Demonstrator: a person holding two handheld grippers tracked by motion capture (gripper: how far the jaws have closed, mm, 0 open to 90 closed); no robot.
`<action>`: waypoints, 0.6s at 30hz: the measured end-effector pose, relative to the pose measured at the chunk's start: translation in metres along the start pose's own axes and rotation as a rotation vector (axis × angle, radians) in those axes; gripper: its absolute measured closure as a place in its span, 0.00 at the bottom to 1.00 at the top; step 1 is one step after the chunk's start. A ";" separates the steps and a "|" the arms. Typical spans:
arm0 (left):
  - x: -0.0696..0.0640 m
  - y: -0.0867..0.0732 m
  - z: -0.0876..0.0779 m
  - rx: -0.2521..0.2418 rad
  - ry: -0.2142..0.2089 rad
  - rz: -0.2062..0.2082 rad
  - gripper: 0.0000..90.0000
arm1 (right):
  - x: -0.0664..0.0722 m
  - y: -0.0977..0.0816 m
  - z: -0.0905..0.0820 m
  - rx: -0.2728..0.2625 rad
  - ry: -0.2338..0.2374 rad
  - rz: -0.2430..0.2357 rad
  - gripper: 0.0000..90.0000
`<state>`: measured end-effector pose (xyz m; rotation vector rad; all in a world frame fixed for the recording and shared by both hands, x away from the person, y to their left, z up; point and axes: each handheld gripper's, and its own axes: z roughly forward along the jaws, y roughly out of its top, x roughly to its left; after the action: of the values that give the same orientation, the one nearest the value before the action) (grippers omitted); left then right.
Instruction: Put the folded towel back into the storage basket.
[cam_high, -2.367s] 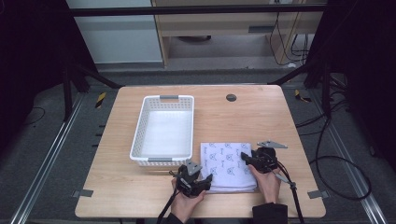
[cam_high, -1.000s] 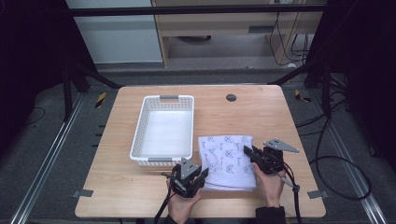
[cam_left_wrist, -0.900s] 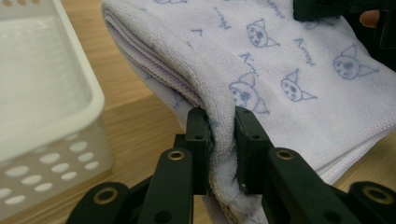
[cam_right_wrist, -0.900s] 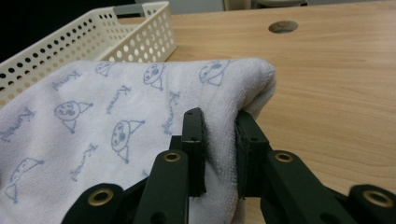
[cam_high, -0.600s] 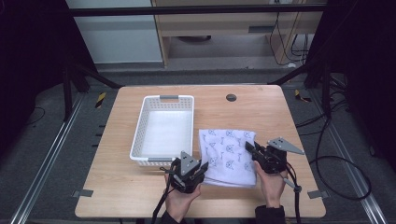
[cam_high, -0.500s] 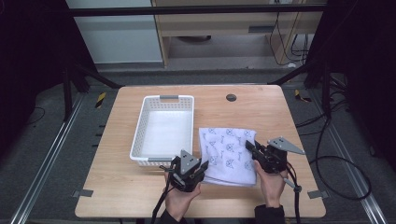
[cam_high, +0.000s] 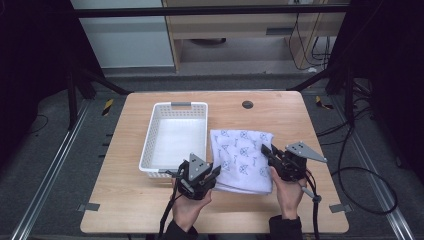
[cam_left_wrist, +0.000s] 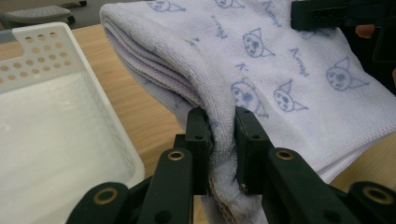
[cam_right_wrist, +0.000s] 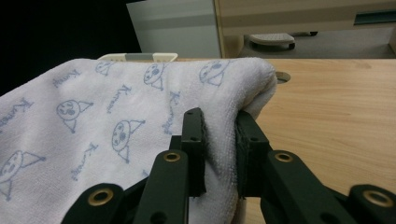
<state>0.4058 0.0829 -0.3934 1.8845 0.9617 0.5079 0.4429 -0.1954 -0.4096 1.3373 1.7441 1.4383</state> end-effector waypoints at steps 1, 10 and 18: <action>0.000 0.000 0.000 0.000 0.000 0.000 0.85 | 0.001 0.001 0.000 -0.004 0.002 0.003 0.85; 0.010 0.014 -0.012 -0.015 0.000 0.013 0.85 | 0.010 0.014 0.000 -0.031 0.009 -0.012 0.85; 0.018 0.021 -0.019 -0.018 0.003 0.019 0.85 | 0.019 0.024 0.003 -0.044 0.012 -0.026 0.85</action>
<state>0.4120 0.1022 -0.3664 1.8787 0.9393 0.5289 0.4466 -0.1783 -0.3846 1.2818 1.7211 1.4645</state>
